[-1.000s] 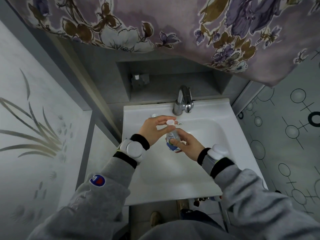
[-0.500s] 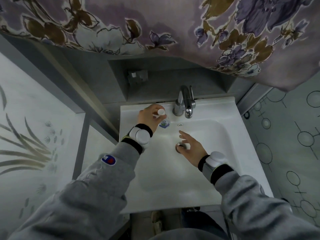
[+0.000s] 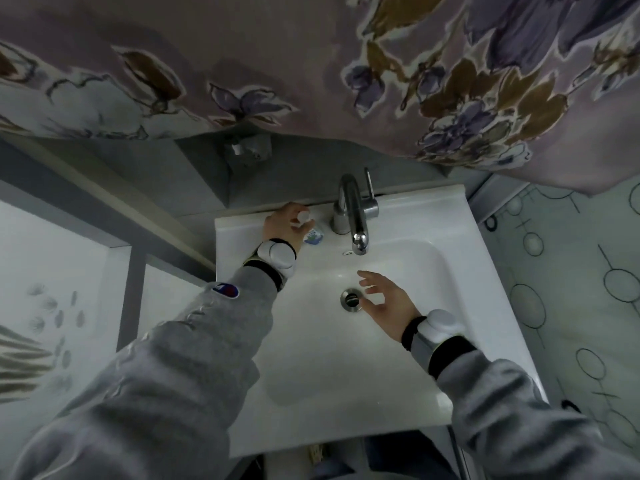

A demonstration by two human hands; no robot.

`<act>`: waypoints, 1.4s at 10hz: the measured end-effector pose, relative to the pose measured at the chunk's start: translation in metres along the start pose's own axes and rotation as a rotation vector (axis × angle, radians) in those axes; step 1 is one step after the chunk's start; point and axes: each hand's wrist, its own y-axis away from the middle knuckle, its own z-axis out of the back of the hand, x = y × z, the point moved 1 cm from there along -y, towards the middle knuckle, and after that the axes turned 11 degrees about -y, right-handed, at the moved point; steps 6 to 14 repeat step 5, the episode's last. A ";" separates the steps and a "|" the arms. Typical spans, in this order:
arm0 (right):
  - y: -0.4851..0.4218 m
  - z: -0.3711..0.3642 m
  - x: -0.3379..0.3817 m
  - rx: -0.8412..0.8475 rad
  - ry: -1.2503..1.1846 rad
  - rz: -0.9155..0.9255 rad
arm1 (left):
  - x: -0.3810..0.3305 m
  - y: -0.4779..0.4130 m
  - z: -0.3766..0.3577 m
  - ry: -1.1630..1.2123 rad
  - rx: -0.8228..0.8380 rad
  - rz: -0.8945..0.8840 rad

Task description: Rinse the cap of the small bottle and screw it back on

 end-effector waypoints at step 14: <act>0.007 -0.014 0.013 0.041 -0.050 -0.017 | -0.001 0.016 0.006 0.009 0.004 -0.120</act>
